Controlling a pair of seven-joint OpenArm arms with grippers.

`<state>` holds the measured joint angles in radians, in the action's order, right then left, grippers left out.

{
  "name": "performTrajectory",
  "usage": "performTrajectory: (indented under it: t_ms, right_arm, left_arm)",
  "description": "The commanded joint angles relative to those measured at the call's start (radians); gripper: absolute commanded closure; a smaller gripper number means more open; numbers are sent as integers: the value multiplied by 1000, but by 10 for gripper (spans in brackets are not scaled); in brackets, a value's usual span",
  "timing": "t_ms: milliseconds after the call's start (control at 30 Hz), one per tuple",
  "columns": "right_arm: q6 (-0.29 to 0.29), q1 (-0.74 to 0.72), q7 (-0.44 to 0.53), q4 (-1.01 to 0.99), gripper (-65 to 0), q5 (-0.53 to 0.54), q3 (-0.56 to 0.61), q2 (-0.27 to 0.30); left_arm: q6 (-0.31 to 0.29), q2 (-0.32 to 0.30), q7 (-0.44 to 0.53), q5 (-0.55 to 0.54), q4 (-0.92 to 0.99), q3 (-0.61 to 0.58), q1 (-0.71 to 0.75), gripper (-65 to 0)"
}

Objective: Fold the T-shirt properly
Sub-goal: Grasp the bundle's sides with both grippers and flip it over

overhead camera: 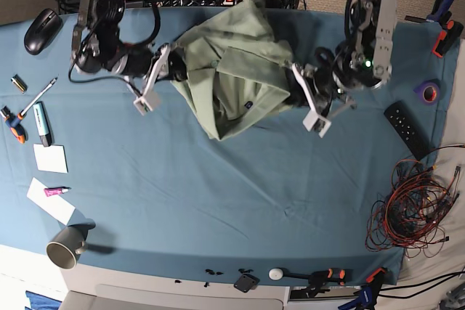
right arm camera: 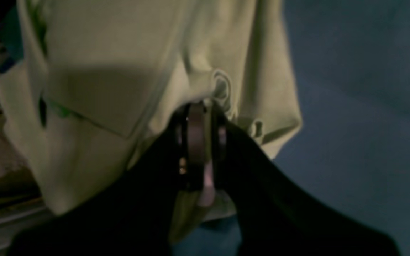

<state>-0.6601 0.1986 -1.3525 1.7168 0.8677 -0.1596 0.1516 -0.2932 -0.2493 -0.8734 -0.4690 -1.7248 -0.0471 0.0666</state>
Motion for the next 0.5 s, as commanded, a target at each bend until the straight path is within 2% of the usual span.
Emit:
performTrajectory:
  t_ms: [0, 233, 467]
  right_arm:
    - [1, 21, -43, 7, 0, -20, 1, -1]
    - [10, 110, -24, 26, 0, -19, 1, -64]
    - [25, 170, 30, 85, 0, -19, 1, -167]
  left_arm:
    - [5, -2, 29, -3, -4, 5, -37, 0]
    - [5, 1, 37, -4, 58, 5, -148, 0]
    - [5, 20, 45, -8, 121, 5, -210, 0]
